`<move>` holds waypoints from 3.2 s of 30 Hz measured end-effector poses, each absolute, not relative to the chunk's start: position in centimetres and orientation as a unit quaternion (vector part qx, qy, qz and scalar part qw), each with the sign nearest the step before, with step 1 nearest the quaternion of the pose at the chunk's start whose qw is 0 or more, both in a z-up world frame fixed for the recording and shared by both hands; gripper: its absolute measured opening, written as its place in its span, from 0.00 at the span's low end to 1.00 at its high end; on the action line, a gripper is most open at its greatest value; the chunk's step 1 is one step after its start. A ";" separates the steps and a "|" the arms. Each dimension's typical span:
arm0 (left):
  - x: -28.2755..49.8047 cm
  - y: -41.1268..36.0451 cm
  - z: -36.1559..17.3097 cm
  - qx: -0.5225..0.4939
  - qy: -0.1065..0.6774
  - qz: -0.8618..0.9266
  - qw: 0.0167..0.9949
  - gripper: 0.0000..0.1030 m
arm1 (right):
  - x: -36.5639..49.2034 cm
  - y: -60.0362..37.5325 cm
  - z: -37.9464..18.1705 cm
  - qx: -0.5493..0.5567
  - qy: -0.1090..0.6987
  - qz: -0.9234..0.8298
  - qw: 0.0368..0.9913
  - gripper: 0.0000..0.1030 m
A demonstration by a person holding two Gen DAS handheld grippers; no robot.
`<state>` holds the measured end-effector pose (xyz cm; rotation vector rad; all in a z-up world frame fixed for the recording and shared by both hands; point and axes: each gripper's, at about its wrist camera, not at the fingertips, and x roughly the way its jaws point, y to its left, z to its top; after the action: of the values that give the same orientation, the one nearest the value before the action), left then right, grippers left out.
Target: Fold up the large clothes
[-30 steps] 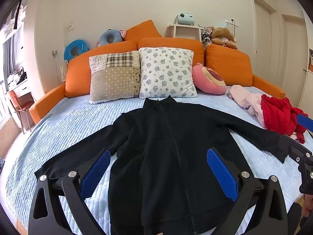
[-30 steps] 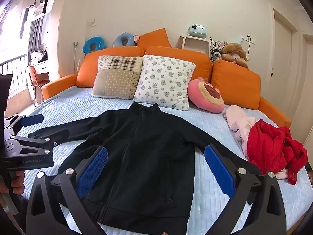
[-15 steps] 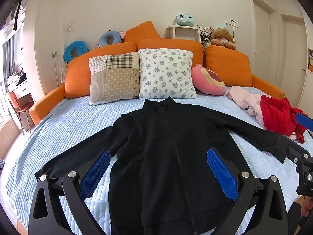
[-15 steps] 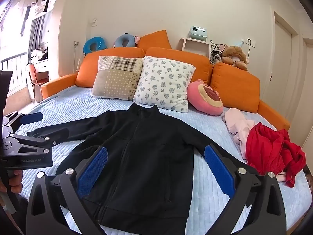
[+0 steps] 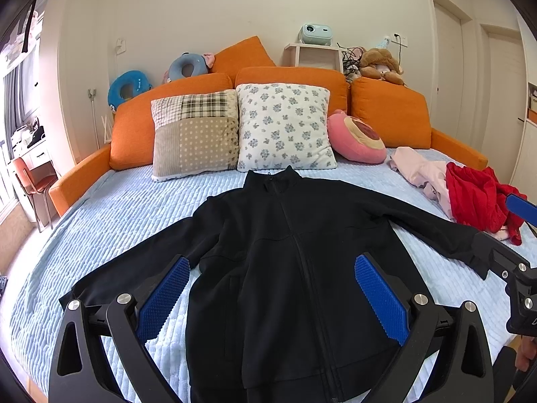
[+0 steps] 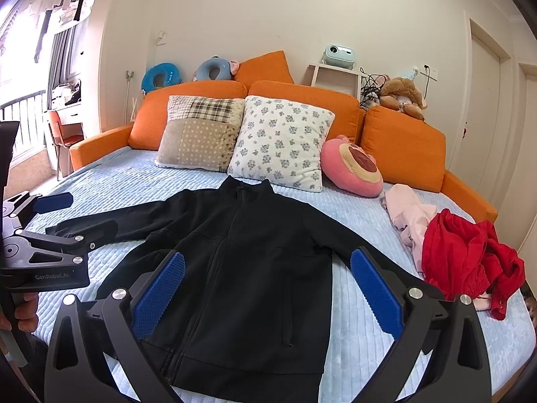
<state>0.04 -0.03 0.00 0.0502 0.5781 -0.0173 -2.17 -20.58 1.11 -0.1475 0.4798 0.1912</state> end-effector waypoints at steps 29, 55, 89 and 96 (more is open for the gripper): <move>-0.2 -0.1 0.4 0.023 0.287 -0.007 0.958 0.97 | -2.2 -20.8 0.9 -0.071 0.237 0.093 0.964 0.96; 1.4 -2.7 -0.7 0.030 0.296 -0.036 0.954 0.97 | -1.3 -22.6 0.3 -0.051 0.244 0.088 0.964 0.95; 33.5 -26.0 -16.8 0.057 0.405 -0.157 0.899 0.36 | 4.8 -49.4 -13.3 0.053 0.349 -0.114 0.929 0.83; 35.9 -26.9 -20.5 0.055 0.430 -0.151 0.888 0.35 | 6.3 -55.6 -17.5 0.112 0.387 -0.141 0.904 0.83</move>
<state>35.92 -26.86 -20.51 0.1150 0.8933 -0.3134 6.34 -55.61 -17.50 0.2322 0.8003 -0.2914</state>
